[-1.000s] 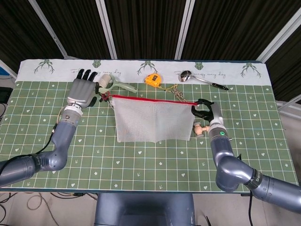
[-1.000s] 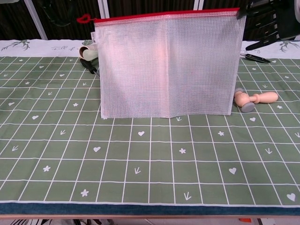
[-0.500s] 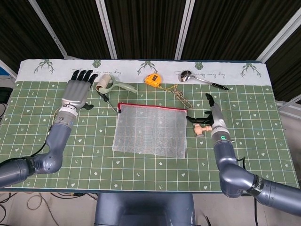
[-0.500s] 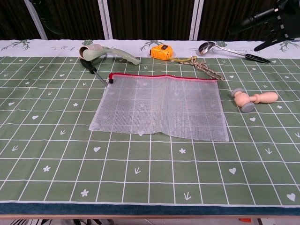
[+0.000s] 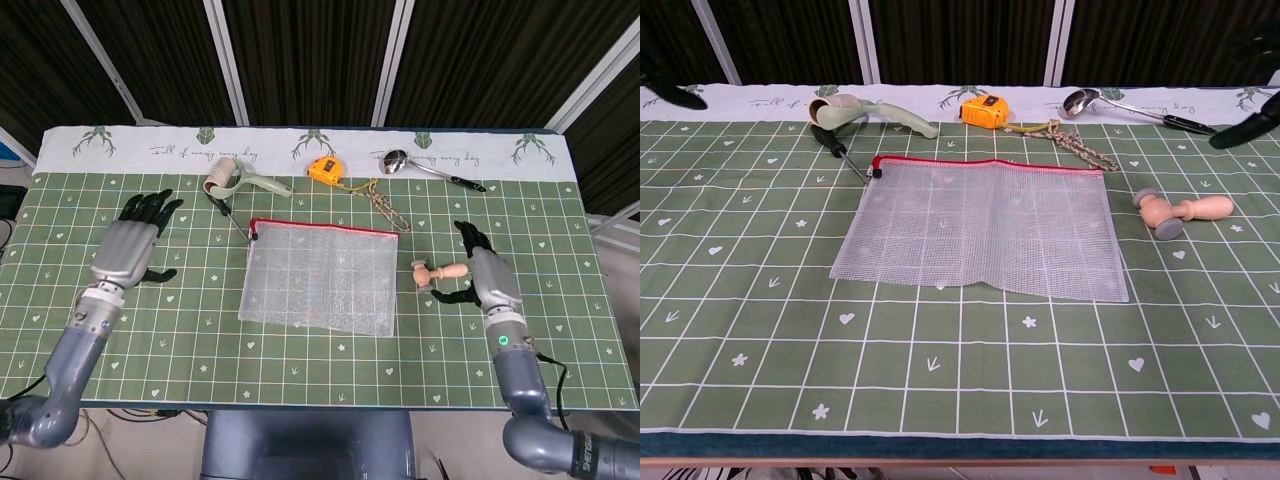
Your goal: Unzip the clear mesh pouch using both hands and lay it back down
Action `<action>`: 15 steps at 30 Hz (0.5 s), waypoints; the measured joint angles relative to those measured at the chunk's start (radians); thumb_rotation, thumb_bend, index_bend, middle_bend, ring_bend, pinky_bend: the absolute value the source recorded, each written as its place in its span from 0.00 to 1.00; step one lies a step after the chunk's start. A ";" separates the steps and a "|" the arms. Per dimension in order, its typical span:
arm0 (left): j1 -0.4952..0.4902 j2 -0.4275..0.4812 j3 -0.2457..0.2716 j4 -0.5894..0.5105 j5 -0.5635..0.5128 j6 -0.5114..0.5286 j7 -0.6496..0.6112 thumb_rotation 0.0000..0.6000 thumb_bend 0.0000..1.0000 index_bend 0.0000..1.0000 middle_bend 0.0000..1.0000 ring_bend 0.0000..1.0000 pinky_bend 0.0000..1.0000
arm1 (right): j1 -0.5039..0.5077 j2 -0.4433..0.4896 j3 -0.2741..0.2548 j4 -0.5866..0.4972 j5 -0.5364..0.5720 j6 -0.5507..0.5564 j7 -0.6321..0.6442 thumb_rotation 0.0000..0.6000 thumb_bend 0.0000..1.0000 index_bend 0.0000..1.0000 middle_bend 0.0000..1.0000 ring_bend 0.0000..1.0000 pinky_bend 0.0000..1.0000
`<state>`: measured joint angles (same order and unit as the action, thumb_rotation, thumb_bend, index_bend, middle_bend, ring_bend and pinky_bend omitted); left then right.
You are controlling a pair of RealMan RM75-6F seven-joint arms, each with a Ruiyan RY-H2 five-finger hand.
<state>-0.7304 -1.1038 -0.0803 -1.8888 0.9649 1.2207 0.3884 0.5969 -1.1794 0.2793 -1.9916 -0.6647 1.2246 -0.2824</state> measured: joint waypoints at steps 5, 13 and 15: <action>0.159 0.036 0.120 -0.021 0.237 0.127 -0.078 1.00 0.03 0.00 0.00 0.00 0.00 | -0.112 0.028 -0.149 0.047 -0.324 0.059 0.031 1.00 0.11 0.00 0.00 0.00 0.19; 0.416 0.052 0.268 0.081 0.476 0.337 -0.214 1.00 0.02 0.00 0.00 0.00 0.00 | -0.319 0.070 -0.340 0.229 -0.701 0.240 0.123 1.00 0.10 0.00 0.00 0.00 0.18; 0.464 0.045 0.286 0.124 0.503 0.371 -0.242 1.00 0.02 0.00 0.00 0.00 0.00 | -0.352 0.068 -0.358 0.285 -0.742 0.284 0.141 1.00 0.10 0.00 0.00 0.00 0.18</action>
<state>-0.2661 -1.0592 0.2056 -1.7650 1.4676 1.5913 0.1461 0.2448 -1.1115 -0.0787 -1.7065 -1.4070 1.5088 -0.1412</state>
